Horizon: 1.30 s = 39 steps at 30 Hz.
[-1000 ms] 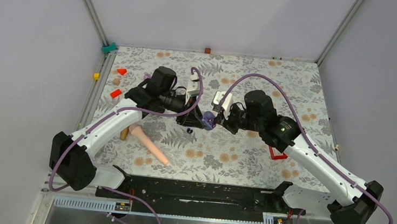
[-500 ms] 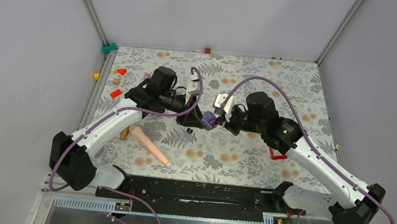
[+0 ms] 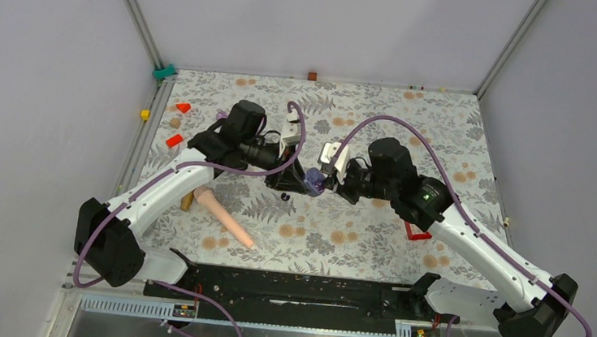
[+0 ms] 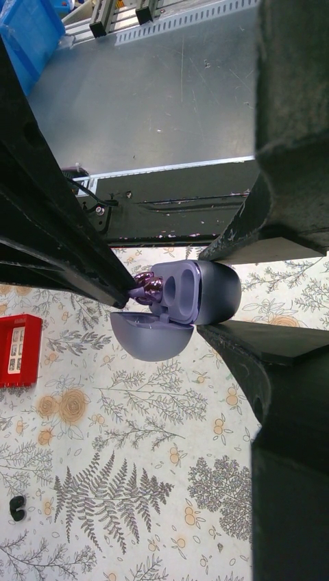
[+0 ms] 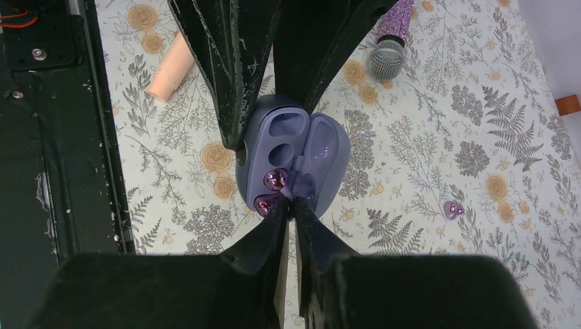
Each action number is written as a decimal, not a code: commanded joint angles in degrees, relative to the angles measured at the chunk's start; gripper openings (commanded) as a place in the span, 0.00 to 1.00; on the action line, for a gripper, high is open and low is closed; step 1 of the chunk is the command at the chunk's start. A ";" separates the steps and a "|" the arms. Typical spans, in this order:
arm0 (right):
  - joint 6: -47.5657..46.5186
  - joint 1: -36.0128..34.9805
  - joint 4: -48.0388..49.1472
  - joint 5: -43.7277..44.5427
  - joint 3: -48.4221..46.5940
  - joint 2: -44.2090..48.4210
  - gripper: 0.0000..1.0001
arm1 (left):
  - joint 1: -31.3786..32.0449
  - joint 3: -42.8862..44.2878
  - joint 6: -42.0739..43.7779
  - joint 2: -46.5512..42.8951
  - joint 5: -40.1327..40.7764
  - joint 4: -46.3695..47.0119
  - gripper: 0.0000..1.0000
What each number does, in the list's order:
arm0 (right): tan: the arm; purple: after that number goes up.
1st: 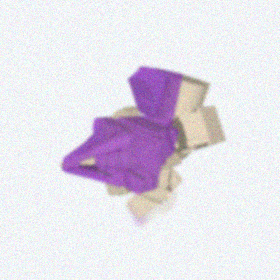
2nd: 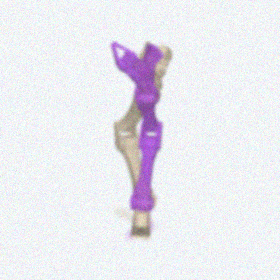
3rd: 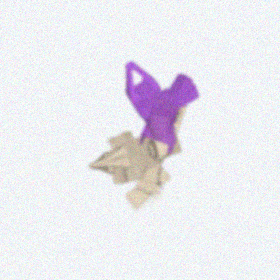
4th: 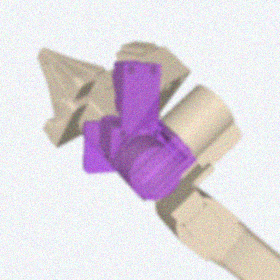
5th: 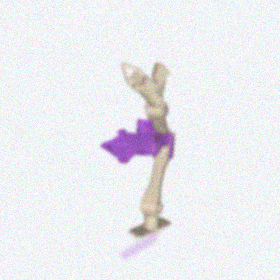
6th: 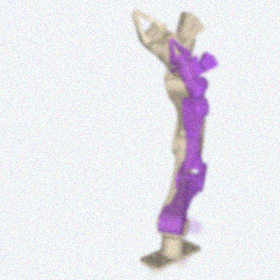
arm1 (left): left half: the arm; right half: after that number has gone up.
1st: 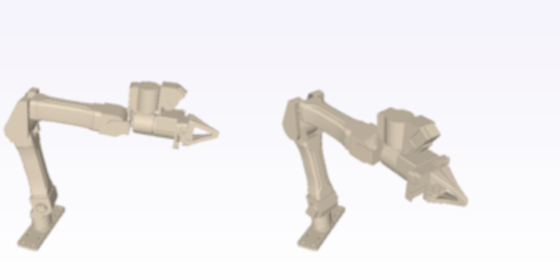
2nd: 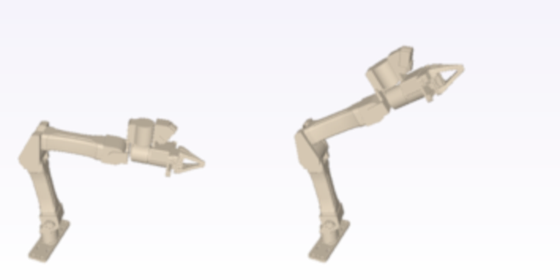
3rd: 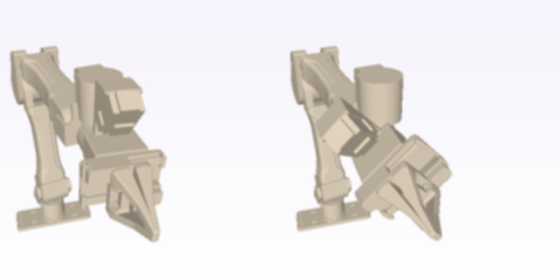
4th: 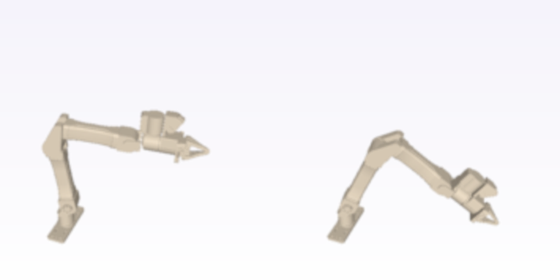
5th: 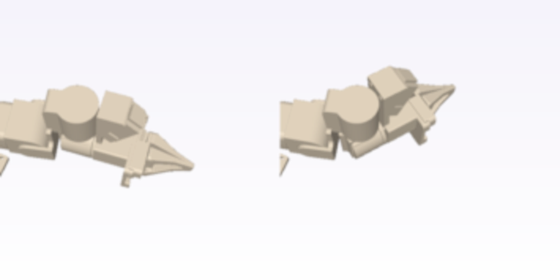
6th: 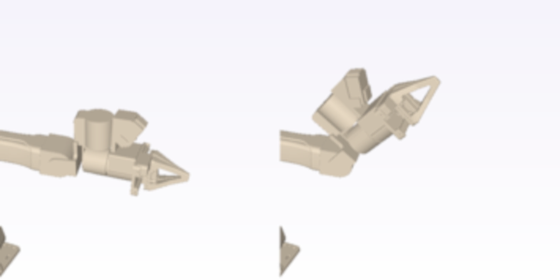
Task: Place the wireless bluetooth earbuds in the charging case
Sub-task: Place the earbud in the charging case.
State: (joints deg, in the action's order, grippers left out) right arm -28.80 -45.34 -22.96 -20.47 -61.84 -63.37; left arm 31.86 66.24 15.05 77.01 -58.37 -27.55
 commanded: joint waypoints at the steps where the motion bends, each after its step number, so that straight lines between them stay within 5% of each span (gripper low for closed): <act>1: -0.17 -1.01 0.07 -2.44 0.15 -0.49 0.12 | -0.19 2.11 1.12 -1.45 -2.28 1.36 0.00; 22: 3.80 -1.10 -9.07 -0.13 -11.21 0.45 0.35 | -0.22 2.30 1.77 -1.82 -1.86 0.64 0.00; 25: 7.37 -0.47 -12.47 3.12 -16.89 0.59 0.53 | -0.22 2.49 2.23 -2.10 -1.58 -0.02 0.00; 27: 10.52 -0.12 -14.20 8.61 -20.54 0.33 0.96 | -0.22 2.55 2.54 -2.39 -1.29 -0.30 0.00; 31: 16.85 0.52 -19.20 24.92 -30.07 -1.12 0.99 | -0.23 2.50 3.06 -2.82 -0.79 -0.61 0.00; 39: 35.31 3.83 -26.19 34.51 -44.56 -0.72 1.00 | -0.78 2.50 4.10 -4.30 0.75 -1.38 0.00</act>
State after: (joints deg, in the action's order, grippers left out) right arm -6.55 -43.00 -44.16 5.69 -99.53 -64.71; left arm 31.64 66.30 17.41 75.20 -58.00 -29.89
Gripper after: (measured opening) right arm 0.993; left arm 0.330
